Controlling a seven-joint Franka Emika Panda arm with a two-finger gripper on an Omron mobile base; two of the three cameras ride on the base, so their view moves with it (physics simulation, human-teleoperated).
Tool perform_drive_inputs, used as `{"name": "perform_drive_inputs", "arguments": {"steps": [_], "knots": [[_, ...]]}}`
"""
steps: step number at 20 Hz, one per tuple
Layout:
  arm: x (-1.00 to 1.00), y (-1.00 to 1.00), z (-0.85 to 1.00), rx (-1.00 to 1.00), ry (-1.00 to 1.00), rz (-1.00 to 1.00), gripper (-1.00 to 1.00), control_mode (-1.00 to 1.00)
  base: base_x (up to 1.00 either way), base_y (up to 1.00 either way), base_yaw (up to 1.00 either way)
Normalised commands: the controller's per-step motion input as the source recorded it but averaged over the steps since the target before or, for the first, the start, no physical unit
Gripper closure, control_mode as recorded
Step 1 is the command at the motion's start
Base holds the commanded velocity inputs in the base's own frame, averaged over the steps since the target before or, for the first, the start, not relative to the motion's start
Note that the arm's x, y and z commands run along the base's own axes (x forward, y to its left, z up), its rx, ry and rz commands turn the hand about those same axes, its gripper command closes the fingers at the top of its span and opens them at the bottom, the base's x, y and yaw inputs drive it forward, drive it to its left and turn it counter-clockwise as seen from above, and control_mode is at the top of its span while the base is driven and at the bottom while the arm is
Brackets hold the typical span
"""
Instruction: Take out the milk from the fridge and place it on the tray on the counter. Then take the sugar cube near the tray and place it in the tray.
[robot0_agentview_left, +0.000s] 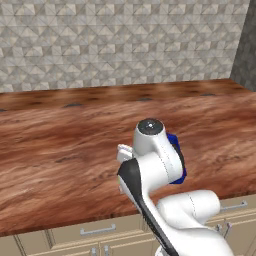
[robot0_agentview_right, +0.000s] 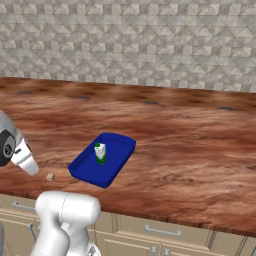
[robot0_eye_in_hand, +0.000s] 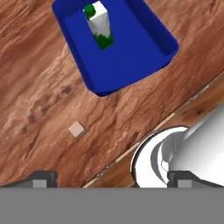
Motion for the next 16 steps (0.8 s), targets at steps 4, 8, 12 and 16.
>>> {"name": "perform_drive_inputs", "arguments": {"steps": [4,8,12,16], "knots": [[0.01,0.0,-0.02,0.05,0.17,0.02,-1.0,-1.0,0.0,0.0,0.0],[0.0,0.0,-0.06,0.0,0.22,0.24,-1.0,-1.0,0.0,0.0,0.0],[0.0,0.14,-0.23,-0.05,0.12,0.33,-1.0,-1.0,0.0,0.0,0.0],[-0.02,0.05,-0.33,-0.07,-0.01,0.35,-1.0,-1.0,0.0,0.0,0.0]]}}
